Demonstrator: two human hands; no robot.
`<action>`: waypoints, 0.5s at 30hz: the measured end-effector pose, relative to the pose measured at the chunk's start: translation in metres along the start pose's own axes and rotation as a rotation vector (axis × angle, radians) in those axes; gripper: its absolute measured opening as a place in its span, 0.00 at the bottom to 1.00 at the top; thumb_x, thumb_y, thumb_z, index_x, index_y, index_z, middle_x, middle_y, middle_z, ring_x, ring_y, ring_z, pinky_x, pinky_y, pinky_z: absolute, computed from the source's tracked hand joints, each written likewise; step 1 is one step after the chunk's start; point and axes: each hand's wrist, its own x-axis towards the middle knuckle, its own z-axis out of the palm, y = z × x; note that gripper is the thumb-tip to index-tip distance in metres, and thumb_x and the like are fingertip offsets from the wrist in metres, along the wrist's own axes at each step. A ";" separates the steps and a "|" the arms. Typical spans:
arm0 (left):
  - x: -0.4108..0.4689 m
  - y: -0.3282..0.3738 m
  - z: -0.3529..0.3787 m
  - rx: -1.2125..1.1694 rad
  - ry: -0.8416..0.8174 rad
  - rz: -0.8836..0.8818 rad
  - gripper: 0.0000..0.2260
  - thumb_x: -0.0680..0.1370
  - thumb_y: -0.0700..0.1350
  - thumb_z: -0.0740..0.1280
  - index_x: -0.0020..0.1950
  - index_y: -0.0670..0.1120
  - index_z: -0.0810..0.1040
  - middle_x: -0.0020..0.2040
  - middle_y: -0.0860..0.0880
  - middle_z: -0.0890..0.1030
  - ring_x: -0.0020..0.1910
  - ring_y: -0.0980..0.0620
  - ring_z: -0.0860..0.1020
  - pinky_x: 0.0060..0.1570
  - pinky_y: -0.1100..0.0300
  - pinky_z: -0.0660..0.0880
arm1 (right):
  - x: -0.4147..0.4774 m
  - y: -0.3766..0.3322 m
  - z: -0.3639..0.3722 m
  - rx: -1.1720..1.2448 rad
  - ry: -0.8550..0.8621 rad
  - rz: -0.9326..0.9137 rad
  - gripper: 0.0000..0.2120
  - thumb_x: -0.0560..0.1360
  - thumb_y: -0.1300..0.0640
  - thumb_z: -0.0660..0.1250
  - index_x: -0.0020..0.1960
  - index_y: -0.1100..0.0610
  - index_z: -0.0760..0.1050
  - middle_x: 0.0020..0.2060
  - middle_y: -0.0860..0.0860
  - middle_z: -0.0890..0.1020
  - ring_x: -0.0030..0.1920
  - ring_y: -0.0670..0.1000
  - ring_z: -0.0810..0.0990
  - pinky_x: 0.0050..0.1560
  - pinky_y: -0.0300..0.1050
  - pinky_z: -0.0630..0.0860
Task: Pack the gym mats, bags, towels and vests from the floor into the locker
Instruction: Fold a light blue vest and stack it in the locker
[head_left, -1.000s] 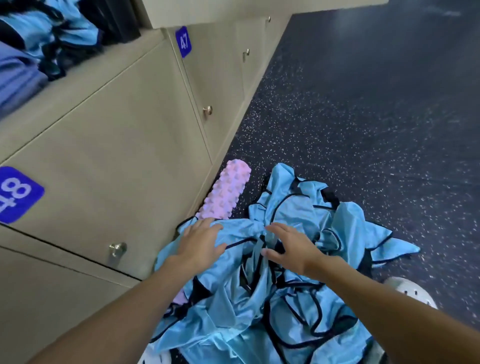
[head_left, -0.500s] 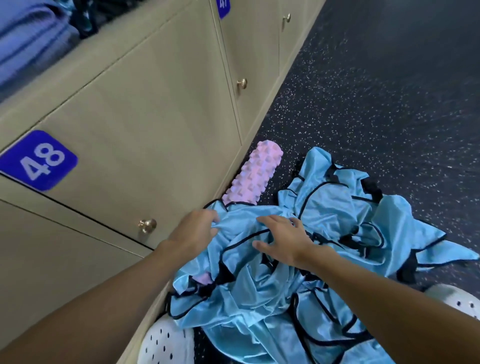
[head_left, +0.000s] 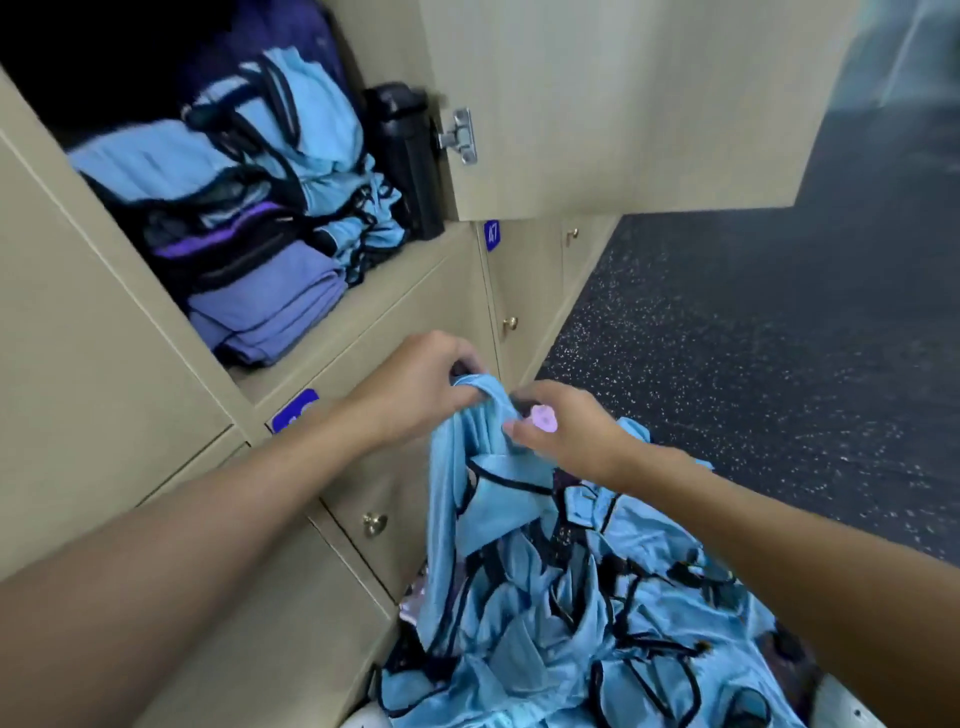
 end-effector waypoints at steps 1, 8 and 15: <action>-0.001 0.010 -0.015 -0.001 0.043 0.011 0.03 0.75 0.41 0.73 0.47 0.46 0.85 0.41 0.53 0.84 0.39 0.60 0.79 0.40 0.68 0.71 | 0.000 -0.014 -0.012 -0.003 0.024 -0.045 0.11 0.79 0.50 0.67 0.58 0.53 0.80 0.46 0.41 0.80 0.47 0.42 0.78 0.56 0.46 0.73; -0.018 0.072 -0.110 -0.217 0.501 0.018 0.02 0.73 0.40 0.73 0.42 0.45 0.85 0.35 0.52 0.83 0.32 0.60 0.76 0.37 0.63 0.74 | -0.020 -0.108 -0.067 0.276 0.126 -0.254 0.16 0.78 0.56 0.69 0.65 0.52 0.73 0.53 0.48 0.82 0.51 0.40 0.79 0.47 0.26 0.71; -0.037 0.070 -0.138 -0.212 0.569 -0.010 0.05 0.73 0.41 0.75 0.38 0.48 0.82 0.34 0.50 0.82 0.31 0.57 0.75 0.37 0.57 0.75 | -0.024 -0.120 -0.088 -0.058 0.331 -0.247 0.09 0.78 0.59 0.68 0.41 0.62 0.79 0.34 0.56 0.79 0.32 0.46 0.69 0.32 0.36 0.65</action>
